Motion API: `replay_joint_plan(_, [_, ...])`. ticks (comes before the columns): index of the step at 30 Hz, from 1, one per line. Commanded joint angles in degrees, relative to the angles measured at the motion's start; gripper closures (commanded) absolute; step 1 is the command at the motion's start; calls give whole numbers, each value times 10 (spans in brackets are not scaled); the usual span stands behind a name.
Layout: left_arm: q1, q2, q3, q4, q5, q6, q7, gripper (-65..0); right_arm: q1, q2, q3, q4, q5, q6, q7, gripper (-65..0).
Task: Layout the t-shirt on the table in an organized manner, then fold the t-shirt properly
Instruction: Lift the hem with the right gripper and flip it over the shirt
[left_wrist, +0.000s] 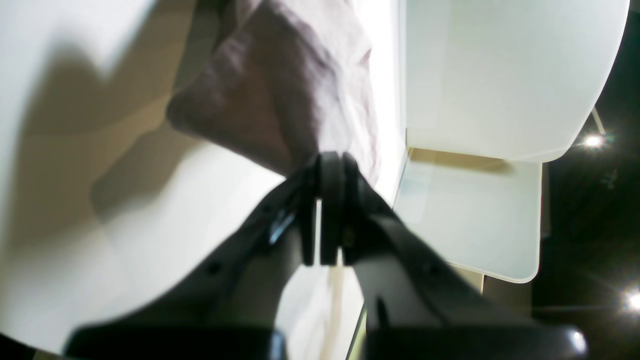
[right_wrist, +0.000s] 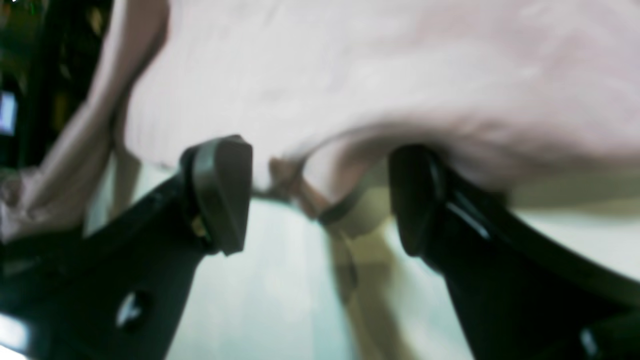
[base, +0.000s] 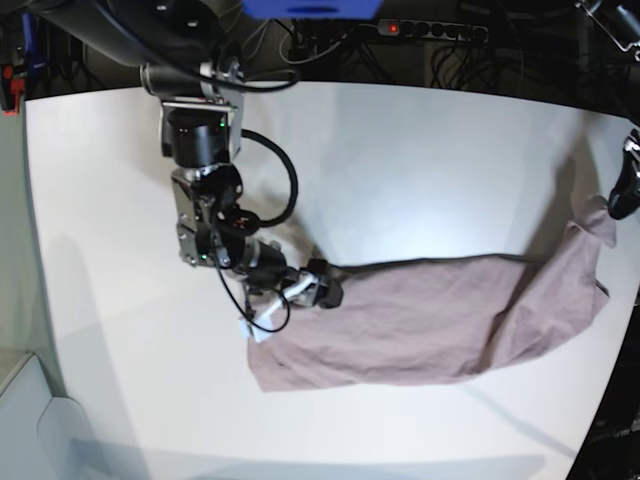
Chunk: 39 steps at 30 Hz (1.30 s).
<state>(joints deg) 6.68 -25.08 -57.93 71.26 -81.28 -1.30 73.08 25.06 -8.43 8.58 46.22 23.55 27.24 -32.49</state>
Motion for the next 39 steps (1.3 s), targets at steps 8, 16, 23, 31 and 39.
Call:
replay_joint_plan(8, [-2, -16, -4, 10, -37, 9, 2, -4, 20, -6, 6, -11, 9, 10, 49, 0])
replay_joint_plan(16, [-39, -49, -14, 3, -37, 9, -2, -4, 27, -6, 5, 231, 9, 62, -53, 0])
replay_joint_plan(23, [-123, -87, -14, -18, -37, 9, -4, -4, 64, 43, 4, 372, 8, 65, -165, 0])
replay_joint_plan(31, [-217, -159, -15, -128, -37, 9, -5, -4, 63, 118, 6, 425, 31, 128, -191, 0])
replay_joint_plan(39, [-242, -158, -10, -140, -37, 10, -5, -4, 79, 131, 1, 393, 50, 128, -196, 0])
